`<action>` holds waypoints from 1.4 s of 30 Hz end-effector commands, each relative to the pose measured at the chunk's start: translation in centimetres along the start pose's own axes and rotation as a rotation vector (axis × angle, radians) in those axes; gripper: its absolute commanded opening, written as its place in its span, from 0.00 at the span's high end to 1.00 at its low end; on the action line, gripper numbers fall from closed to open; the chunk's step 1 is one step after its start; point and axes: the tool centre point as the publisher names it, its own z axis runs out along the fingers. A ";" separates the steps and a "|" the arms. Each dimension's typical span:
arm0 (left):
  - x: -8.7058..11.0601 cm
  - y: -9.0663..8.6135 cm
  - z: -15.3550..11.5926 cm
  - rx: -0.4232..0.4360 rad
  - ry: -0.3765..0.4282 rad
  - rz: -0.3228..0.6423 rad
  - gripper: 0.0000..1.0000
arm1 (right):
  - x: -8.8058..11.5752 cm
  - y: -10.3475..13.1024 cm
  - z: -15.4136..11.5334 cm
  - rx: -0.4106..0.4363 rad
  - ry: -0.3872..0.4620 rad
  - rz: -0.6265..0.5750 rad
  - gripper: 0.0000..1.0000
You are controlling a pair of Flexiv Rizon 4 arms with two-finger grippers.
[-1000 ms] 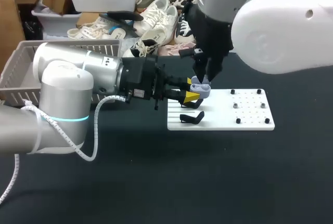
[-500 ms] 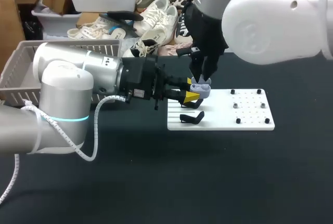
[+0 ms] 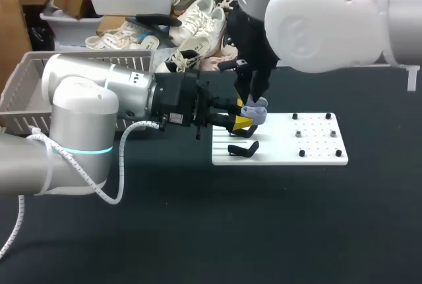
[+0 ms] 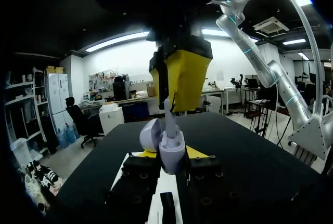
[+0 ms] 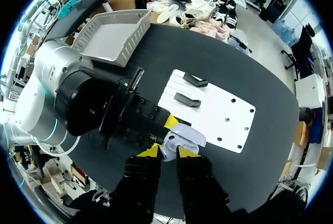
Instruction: Pick up each earbud case from the left stands, insert the matching earbuds, close the lid, and place the case in the box.
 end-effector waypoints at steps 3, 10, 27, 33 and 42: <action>0.0 0.0 0.0 0.000 0.001 0.000 1.00 | 0.1 -0.2 0.4 0.009 -0.006 0.001 1.00; 0.0 0.0 0.0 0.000 0.001 0.000 1.00 | 0.3 -0.4 0.5 0.013 -0.009 0.007 1.00; 0.0 0.0 0.0 0.000 0.001 0.000 1.00 | 0.3 -0.8 1.2 0.006 -0.025 0.025 1.00; 0.0 0.0 0.0 0.000 0.001 0.000 1.00 | 0.4 -0.9 1.4 0.003 -0.030 0.031 1.00; 0.0 0.0 0.0 0.000 0.001 0.000 1.00 | 0.5 -0.9 1.7 -0.004 -0.029 0.033 1.00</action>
